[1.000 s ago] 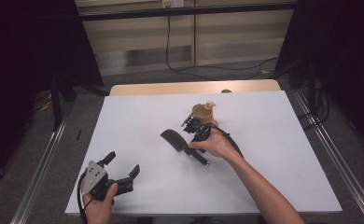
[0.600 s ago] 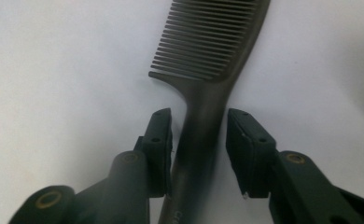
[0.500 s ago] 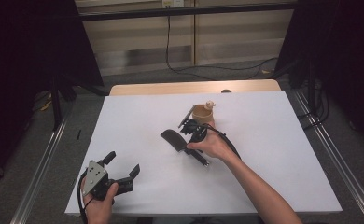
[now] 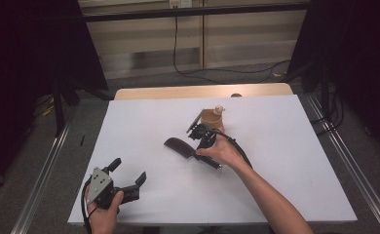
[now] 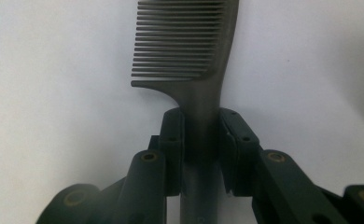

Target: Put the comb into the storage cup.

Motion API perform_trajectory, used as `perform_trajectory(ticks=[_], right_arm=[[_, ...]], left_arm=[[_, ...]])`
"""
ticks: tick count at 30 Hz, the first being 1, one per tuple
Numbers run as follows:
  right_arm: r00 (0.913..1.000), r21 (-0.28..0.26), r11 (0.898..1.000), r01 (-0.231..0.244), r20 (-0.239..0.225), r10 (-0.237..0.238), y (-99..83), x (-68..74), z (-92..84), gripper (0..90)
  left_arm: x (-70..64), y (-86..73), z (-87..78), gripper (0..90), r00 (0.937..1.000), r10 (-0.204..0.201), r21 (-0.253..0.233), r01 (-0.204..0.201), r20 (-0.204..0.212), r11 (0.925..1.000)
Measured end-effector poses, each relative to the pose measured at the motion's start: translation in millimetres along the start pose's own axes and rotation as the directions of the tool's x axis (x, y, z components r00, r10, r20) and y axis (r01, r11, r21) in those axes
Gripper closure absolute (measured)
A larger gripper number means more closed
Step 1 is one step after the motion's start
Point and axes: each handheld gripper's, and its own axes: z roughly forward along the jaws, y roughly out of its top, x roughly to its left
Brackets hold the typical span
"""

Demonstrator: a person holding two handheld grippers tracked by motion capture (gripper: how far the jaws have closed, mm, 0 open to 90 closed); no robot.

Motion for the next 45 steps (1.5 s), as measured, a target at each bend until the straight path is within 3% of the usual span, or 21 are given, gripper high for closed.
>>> perform_trajectory(ticks=[11, 23, 33, 45], right_arm=[[1.0, -0.012, 1.0, 0.001, -0.001, -0.001, -0.3, 0.0, -1.7, 73.1], [0.9999, -0.08, 0.997, 0.009, -0.009, -0.009, -6.0, 1.5, -14.3, 73.1], [0.9998, -0.154, 0.988, 0.008, -0.016, -0.011, -14.0, -0.2, -25.6, 73.1], [0.9985, -0.261, 0.965, -0.014, -0.054, 0.0, -21.6, 2.7, -37.5, 73.1]], left_arm=[[0.7, -0.3, -0.4, 2.7, 1.0, 0.0, 0.0, 0.0, 0.002, 1.0], [0.3, -0.5, -0.2, 2.7, 1.0, -0.001, 0.003, 0.001, -0.001, 1.0], [-0.3, -0.7, 0.8, 2.7, 1.0, -0.004, 0.001, 0.004, 0.0, 1.0], [0.3, -0.2, 0.0, 2.7, 1.0, -0.004, -0.002, 0.004, 0.0, 1.0]])
